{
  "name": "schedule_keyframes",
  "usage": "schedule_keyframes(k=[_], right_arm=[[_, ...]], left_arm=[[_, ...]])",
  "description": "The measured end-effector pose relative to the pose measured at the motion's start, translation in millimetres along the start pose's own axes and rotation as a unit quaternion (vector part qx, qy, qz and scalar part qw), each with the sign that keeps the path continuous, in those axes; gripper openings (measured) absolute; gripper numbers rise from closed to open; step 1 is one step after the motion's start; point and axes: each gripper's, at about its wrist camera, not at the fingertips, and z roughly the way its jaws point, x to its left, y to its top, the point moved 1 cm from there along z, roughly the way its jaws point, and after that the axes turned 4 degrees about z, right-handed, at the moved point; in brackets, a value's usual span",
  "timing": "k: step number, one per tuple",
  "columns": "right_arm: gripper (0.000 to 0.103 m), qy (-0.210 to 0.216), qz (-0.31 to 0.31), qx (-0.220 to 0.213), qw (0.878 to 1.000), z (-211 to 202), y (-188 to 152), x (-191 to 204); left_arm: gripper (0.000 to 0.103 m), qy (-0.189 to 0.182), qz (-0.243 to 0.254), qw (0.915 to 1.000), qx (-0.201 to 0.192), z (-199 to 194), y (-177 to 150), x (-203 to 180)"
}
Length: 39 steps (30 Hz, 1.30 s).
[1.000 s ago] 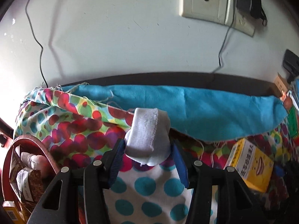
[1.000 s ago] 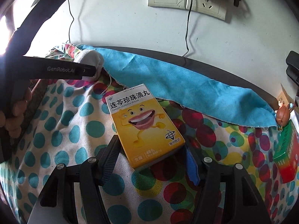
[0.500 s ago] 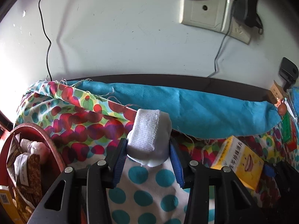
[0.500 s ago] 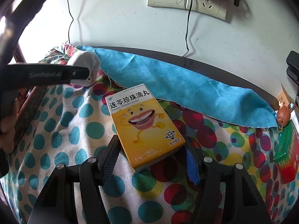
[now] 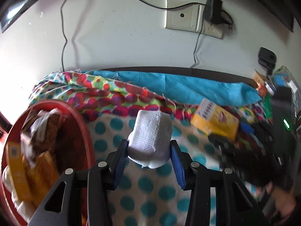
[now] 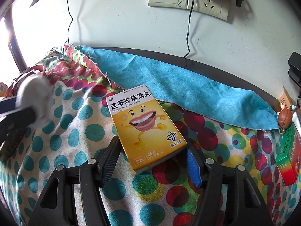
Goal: Organize objects
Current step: 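Carry the second white sock into the red tray and open the left gripper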
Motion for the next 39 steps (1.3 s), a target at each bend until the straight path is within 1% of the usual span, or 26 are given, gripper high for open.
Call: schedule_keyframes(k=[2,3,6,8,10,13,15,16,17,19,21,24,26,28,30,32,34,39], right_arm=[[0.062,0.0,0.0,0.0,1.0,1,-1,1],[0.062,0.0,0.0,0.0,1.0,2,-1,1],[0.062,0.0,0.0,-0.001,1.0,3,-2,2],[0.062,0.0,0.0,-0.001,1.0,3,-2,2],[0.062,-0.001,0.0,-0.001,1.0,4,-3,2],[0.062,-0.001,0.0,-0.001,1.0,4,-3,2],[0.062,-0.002,0.0,-0.001,1.0,5,-3,2],[0.062,-0.002,0.0,-0.001,1.0,5,-3,2],[0.062,-0.002,-0.001,-0.001,1.0,5,-4,2],[0.062,-0.002,-0.001,-0.001,1.0,5,-4,2],[0.062,-0.002,-0.001,-0.001,1.0,5,-4,2],[0.062,-0.002,-0.001,-0.001,1.0,6,-3,2],[0.062,-0.002,-0.001,-0.001,1.0,6,-3,2],[0.062,-0.001,-0.001,-0.001,1.0,6,-4,2],[0.062,-0.002,-0.001,-0.001,1.0,5,-3,2],[0.062,-0.002,-0.001,-0.001,1.0,5,-3,2],[0.062,-0.002,-0.001,-0.001,1.0,5,-3,2],[0.062,-0.002,-0.001,0.0,1.0,5,-3,2]], left_arm=[[0.045,-0.005,0.0,0.9999,-0.014,-20,-9,2],[0.045,-0.004,0.002,0.9999,-0.016,-30,-12,2],[0.045,0.007,0.003,0.9988,-0.047,-67,-21,10],[0.045,0.019,-0.001,0.9984,-0.054,-84,-25,18],[0.045,0.022,-0.013,0.9979,-0.06,-100,-30,32],[0.045,0.047,-0.032,0.9964,-0.062,-116,-41,57],[0.045,0.054,-0.046,0.9961,-0.052,-118,-49,73],[0.045,0.051,-0.052,0.9962,-0.046,-118,-55,81],[0.045,0.05,-0.054,0.9964,-0.042,-118,-60,85],[0.045,0.059,-0.053,0.9964,-0.029,-114,-69,93],[0.045,0.052,-0.06,0.9966,-0.024,-108,-75,100],[0.045,0.041,-0.08,0.9959,-0.006,-94,-81,111],[0.045,0.053,-0.094,0.9941,0.006,-86,-85,120],[0.045,0.065,-0.102,0.9926,0.003,-81,-88,132],[0.045,0.088,-0.111,0.9899,0.003,-77,-90,145],[0.045,0.095,-0.124,0.9877,0.006,-72,-91,161],[0.045,0.093,-0.14,0.9858,0.006,-69,-93,174],[0.045,0.109,-0.153,0.9822,0.001,-67,-91,191]])
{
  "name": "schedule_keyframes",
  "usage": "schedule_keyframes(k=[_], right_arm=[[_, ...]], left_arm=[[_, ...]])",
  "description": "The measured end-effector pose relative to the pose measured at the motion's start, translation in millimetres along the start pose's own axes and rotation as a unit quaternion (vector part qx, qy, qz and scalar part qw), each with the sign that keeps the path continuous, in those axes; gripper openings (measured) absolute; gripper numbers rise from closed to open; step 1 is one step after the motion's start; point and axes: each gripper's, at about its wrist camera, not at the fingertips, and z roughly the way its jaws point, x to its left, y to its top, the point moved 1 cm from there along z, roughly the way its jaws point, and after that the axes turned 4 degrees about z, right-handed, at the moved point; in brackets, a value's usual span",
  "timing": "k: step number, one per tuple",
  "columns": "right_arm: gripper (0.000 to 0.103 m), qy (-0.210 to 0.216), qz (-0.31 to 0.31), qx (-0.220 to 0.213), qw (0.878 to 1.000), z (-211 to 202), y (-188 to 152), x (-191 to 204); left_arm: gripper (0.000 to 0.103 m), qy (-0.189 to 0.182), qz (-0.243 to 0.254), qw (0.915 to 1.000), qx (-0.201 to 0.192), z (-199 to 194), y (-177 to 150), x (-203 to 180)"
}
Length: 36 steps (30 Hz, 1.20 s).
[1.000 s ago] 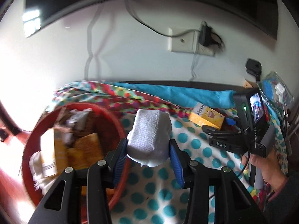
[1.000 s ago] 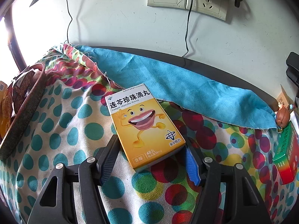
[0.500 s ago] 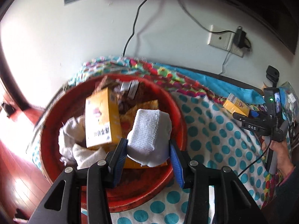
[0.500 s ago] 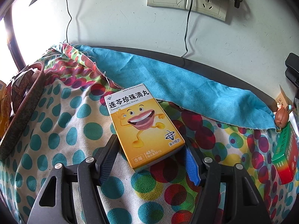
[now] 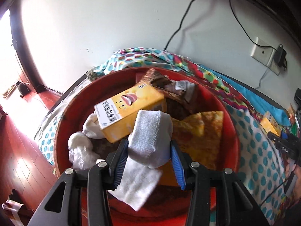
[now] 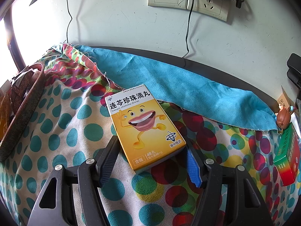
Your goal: Organize objects
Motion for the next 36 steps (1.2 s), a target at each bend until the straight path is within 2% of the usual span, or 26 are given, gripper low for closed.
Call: schedule_keyframes(k=[11,16,19,24,31,36], right_arm=[[0.063,0.0,0.0,0.001,1.0,0,1,-1],[0.063,-0.002,-0.001,0.001,1.0,1,1,-1],[0.064,-0.001,0.0,0.001,1.0,1,0,-2],[0.065,-0.002,0.0,0.001,1.0,1,0,-2],[0.065,-0.002,0.0,0.001,1.0,1,1,-2],[0.065,0.0,0.002,0.002,1.0,0,1,-2]], left_arm=[[0.045,0.007,-0.03,0.9995,-0.003,16,21,27],[0.045,-0.008,-0.074,0.9972,-0.009,21,26,43],[0.046,-0.007,-0.083,0.9964,-0.017,20,23,45],[0.048,0.001,-0.057,0.9981,-0.02,13,19,39],[0.057,-0.022,-0.057,0.9978,-0.025,-3,20,43],[0.059,0.012,-0.055,0.9981,-0.024,-10,16,51]])
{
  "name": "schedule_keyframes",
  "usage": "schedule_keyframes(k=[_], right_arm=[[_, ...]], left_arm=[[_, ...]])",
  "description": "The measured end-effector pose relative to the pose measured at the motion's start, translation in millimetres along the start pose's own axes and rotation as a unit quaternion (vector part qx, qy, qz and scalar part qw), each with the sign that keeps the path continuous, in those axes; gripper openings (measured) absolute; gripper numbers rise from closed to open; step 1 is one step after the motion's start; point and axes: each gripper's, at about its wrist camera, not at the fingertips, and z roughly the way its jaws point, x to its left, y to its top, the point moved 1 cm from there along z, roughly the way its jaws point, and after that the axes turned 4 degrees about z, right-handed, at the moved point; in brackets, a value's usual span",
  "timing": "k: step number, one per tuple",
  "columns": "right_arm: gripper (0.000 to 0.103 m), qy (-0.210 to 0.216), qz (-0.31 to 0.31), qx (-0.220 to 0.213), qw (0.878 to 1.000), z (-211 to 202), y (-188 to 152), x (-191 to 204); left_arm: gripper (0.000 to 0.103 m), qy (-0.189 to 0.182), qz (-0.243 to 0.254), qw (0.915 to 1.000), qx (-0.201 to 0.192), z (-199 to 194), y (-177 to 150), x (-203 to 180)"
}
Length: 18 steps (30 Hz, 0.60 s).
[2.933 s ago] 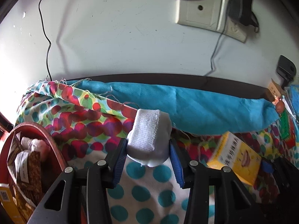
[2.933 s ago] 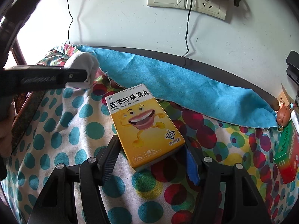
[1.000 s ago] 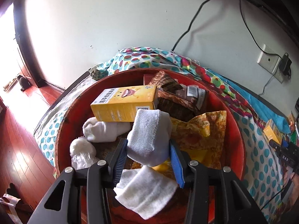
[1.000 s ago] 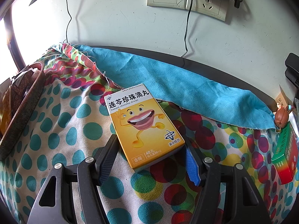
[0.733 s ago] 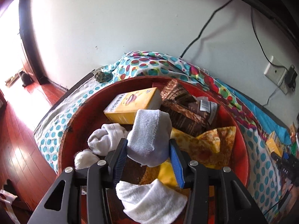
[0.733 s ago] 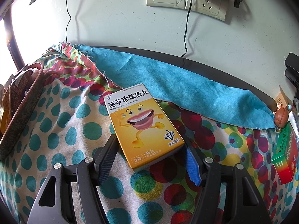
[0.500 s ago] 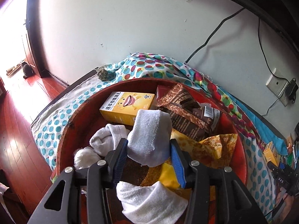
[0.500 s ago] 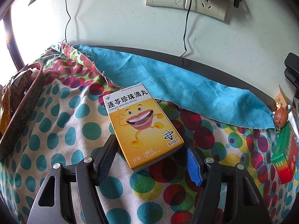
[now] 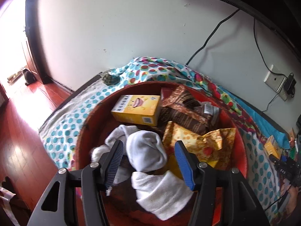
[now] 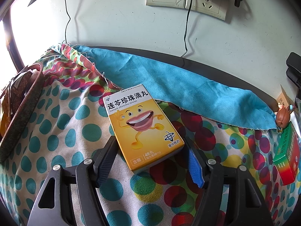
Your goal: Organize objects
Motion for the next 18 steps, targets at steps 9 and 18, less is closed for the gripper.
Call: schedule_keyframes(k=[9,18], right_arm=[[0.057,-0.011,0.046,-0.02,0.999,-16,3,0],[0.057,0.026,0.034,-0.066,0.997,-79,14,36]], left_arm=[[0.06,-0.027,0.05,0.9983,0.012,-1,-1,1],[0.06,-0.042,0.078,0.9956,0.03,1,-6,-11]])
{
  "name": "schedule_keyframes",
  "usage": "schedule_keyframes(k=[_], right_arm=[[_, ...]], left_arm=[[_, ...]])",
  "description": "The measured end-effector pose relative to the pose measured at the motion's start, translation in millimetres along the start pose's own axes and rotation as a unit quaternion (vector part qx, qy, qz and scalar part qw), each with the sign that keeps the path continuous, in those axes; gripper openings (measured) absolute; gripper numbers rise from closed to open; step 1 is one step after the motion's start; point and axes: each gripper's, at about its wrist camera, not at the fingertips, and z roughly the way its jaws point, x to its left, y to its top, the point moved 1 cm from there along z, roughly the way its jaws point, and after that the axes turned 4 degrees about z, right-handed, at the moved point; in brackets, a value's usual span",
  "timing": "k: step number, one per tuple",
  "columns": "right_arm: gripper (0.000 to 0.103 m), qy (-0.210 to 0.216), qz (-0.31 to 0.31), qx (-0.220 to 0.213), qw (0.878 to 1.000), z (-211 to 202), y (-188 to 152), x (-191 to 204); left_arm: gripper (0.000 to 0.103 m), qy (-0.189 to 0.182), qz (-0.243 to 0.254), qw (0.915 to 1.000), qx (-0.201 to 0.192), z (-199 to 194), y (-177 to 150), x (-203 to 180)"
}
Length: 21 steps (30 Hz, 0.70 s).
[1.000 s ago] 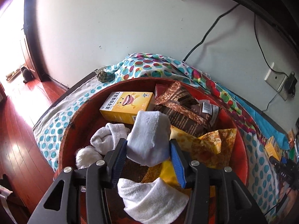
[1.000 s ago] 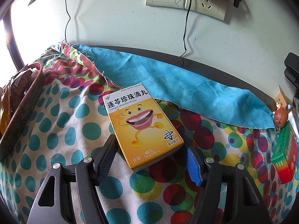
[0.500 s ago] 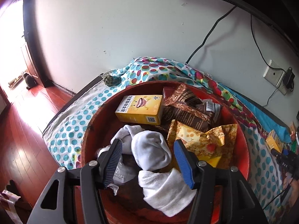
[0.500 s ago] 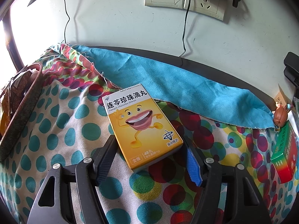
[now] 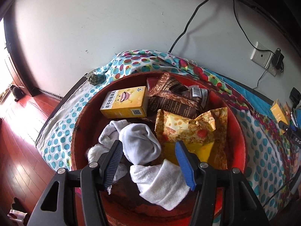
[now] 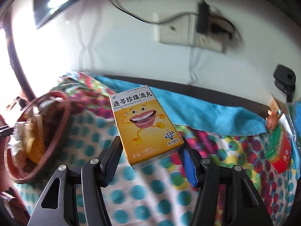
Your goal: Organize objects
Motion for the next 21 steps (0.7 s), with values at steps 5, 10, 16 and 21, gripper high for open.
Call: schedule_keyframes(k=[5,10,16,21], right_arm=[[0.057,0.055,-0.021,0.015,0.998,-14,-7,72],[0.057,0.102,-0.054,0.04,0.993,-13,-24,145],[0.057,0.119,-0.084,0.046,0.988,-2,-29,205],[0.057,0.125,-0.091,0.043,0.987,4,-26,234]], left_arm=[[0.06,-0.025,0.031,0.9992,-0.003,-7,0,-14],[0.06,-0.039,0.07,0.9966,-0.021,-26,-1,-23],[0.06,-0.028,0.079,0.9958,-0.038,-50,1,-12],[0.061,-0.036,0.041,0.9976,-0.043,-62,4,9]])
